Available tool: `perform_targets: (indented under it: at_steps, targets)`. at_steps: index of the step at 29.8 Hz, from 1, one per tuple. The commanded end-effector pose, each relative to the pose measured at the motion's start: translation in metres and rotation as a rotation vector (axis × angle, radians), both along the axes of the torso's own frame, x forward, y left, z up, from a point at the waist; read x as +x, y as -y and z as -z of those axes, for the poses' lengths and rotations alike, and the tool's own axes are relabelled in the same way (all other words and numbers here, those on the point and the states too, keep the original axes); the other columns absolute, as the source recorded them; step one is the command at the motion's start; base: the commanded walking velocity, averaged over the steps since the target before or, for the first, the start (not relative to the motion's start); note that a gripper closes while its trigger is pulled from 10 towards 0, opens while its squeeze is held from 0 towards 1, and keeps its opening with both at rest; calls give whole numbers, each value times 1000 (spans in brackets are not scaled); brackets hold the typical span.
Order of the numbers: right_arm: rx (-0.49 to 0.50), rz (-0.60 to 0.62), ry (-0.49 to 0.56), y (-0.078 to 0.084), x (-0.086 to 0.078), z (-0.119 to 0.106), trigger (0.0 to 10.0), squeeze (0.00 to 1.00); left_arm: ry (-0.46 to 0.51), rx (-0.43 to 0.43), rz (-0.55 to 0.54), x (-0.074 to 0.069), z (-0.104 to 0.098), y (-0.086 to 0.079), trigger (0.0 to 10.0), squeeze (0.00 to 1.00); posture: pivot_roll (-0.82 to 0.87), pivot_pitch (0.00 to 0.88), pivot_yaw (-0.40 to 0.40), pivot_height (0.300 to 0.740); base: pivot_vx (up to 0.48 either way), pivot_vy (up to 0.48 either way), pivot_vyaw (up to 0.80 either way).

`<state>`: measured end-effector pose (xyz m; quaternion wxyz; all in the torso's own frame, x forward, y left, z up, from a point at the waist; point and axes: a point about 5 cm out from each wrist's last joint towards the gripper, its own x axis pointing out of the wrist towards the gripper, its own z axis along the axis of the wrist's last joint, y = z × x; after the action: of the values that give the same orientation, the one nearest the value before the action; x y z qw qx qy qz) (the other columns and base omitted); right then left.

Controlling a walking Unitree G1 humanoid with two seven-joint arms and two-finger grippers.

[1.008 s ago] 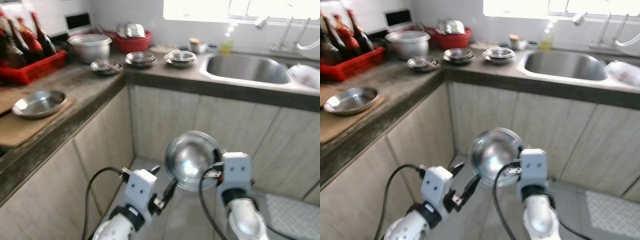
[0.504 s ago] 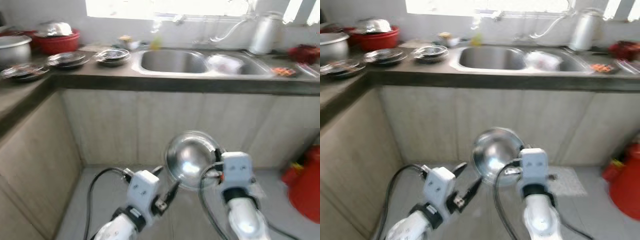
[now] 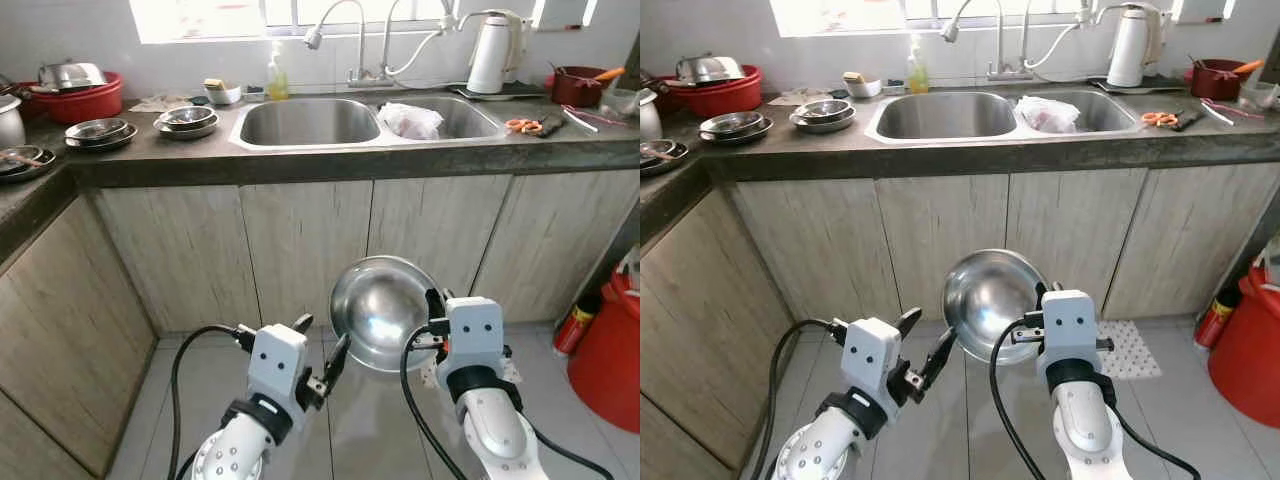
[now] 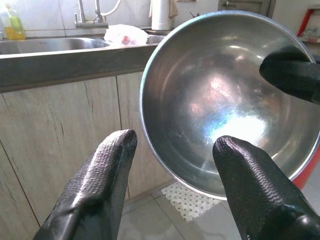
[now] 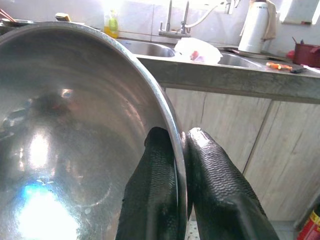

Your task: Kitchen organization

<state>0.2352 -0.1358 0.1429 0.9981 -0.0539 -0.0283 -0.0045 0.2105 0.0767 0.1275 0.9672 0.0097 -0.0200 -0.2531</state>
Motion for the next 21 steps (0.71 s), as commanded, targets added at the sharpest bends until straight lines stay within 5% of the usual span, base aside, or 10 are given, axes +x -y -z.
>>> perform_targets:
  at_steps: [1,21]
  targets:
    - [12,-16,32,-2,4,-7,10000,0,13,6,-10,2,-2,-1,10000,0,26,0,-41,740,334,0,0]
    - [31,-32,60,-1,10,-13,10000,0,29,31,-25,4,-2,-3,10000,0,29,0,-42,740,368,0,0]
